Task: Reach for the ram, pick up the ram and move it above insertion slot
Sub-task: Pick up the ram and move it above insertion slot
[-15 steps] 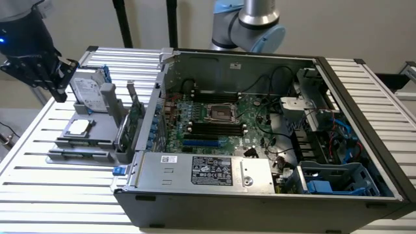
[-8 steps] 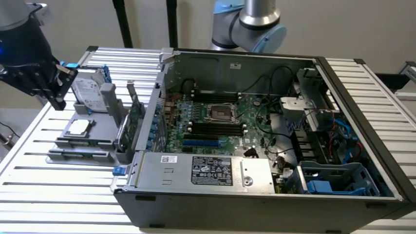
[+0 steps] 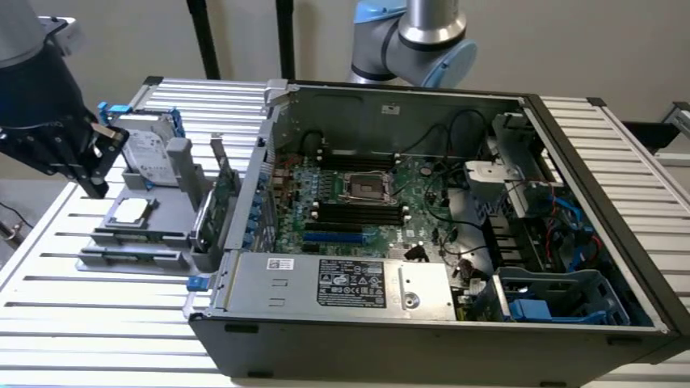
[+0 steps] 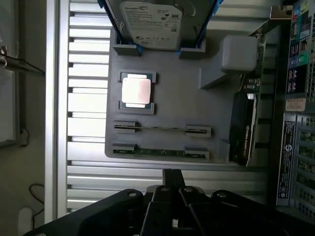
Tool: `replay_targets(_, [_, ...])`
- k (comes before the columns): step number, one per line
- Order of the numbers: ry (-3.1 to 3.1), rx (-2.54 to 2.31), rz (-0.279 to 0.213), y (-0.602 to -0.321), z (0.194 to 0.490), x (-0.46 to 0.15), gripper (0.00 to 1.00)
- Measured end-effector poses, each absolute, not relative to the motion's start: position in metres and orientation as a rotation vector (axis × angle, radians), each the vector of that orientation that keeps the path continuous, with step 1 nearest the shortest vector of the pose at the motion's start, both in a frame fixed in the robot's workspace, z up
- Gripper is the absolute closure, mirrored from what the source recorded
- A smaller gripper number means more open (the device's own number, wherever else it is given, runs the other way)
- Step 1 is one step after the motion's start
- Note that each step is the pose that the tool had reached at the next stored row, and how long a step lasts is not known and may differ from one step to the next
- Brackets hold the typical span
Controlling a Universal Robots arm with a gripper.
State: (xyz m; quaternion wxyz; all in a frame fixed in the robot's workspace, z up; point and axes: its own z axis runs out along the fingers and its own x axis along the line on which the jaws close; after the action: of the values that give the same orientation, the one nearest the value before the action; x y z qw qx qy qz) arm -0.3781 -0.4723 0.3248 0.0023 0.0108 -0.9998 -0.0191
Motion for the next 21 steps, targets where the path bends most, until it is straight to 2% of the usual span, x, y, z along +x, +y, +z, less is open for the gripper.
replay_targets(6, [-3.134, 0.042, -0.06, -0.4726, 0.3248, -0.3778, 0.89])
replay_targets(21, [-3.095, 0.464, -0.058, -0.4725, 0.3248, -0.3777, 0.89])
